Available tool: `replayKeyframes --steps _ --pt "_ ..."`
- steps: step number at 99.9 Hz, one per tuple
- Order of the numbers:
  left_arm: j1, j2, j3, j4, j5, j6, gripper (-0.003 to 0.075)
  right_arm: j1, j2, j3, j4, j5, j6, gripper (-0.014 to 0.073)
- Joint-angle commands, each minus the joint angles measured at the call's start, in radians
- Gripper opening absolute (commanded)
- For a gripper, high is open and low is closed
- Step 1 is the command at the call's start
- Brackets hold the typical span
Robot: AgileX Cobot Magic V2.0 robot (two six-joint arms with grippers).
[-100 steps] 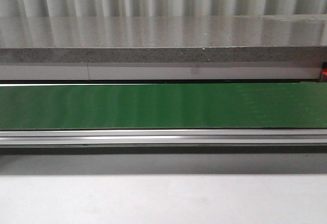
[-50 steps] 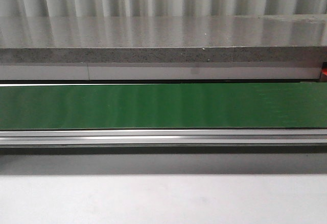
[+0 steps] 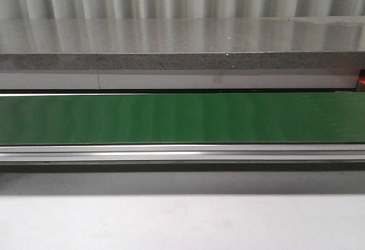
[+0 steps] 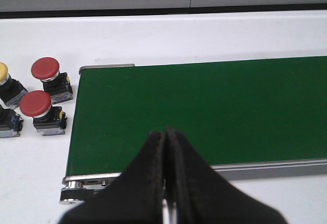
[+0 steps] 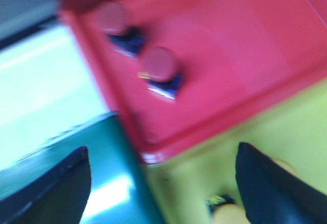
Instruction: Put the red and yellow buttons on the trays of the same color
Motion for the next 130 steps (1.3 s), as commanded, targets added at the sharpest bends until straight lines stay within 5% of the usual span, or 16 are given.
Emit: replayKeyframes --steps 1,29,60,72,105,130 --pt "-0.007 -0.004 -0.029 -0.008 -0.076 -0.004 -0.0020 0.091 -0.097 -0.028 0.006 -0.048 -0.062 0.0584" --pt "-0.007 -0.004 -0.029 -0.008 -0.076 -0.004 -0.0020 0.288 -0.319 0.086 0.006 -0.038 -0.127 0.0584" --pt "-0.007 -0.004 -0.029 -0.008 -0.076 -0.004 -0.0020 0.308 -0.598 0.343 0.006 -0.008 -0.131 0.0566" --pt "-0.007 -0.004 -0.029 -0.008 -0.076 -0.004 -0.0020 0.308 -0.689 0.418 0.006 -0.003 -0.131 0.0462" --pt "-0.007 -0.004 -0.029 -0.008 -0.076 -0.004 -0.0020 0.308 -0.765 0.474 0.006 0.002 -0.131 -0.0062" --pt "-0.007 -0.002 -0.029 -0.008 -0.083 -0.004 -0.0020 0.308 -0.765 0.474 0.006 0.005 -0.131 -0.0067"
